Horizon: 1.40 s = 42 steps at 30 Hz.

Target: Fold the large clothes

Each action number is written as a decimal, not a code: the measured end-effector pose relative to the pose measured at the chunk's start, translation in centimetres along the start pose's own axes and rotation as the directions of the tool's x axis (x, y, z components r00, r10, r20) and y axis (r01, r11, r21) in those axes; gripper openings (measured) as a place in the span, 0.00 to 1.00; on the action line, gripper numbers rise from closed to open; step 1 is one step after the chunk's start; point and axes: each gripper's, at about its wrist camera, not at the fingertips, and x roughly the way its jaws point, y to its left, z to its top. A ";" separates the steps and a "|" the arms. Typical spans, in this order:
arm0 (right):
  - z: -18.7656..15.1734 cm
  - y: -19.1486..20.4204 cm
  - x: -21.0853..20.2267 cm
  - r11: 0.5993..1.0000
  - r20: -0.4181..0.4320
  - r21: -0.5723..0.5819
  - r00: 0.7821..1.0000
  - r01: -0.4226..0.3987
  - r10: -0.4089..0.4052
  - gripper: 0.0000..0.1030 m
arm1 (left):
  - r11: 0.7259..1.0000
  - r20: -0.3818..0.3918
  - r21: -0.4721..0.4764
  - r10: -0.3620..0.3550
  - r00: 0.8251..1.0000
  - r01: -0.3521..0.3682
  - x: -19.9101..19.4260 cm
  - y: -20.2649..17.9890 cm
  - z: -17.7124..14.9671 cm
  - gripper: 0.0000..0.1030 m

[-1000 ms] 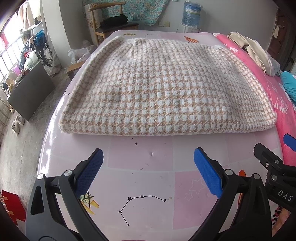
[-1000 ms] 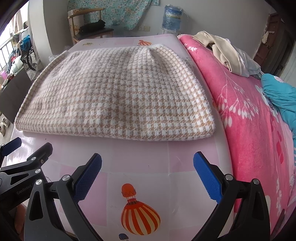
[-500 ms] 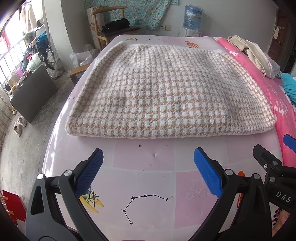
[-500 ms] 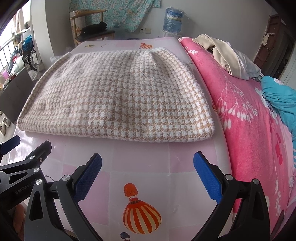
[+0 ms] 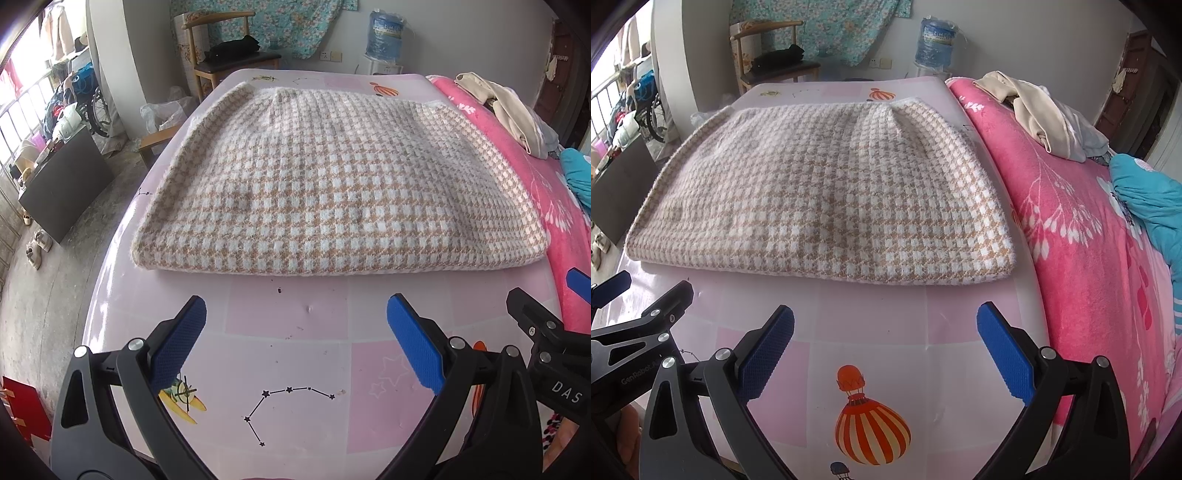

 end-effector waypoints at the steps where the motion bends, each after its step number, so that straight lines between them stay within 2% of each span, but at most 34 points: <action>1: 0.0 0.0 0.0 1.000 -0.002 -0.004 1.000 -0.001 0.001 0.94 | 1.000 -0.002 0.003 -0.001 1.000 0.001 0.0 0.0 0.0 0.92; 42: 0.3 0.0 -0.3 1.000 0.012 0.014 1.000 0.008 -0.008 0.94 | 1.000 0.030 0.008 0.019 0.999 -0.019 -0.4 0.0 0.2 0.92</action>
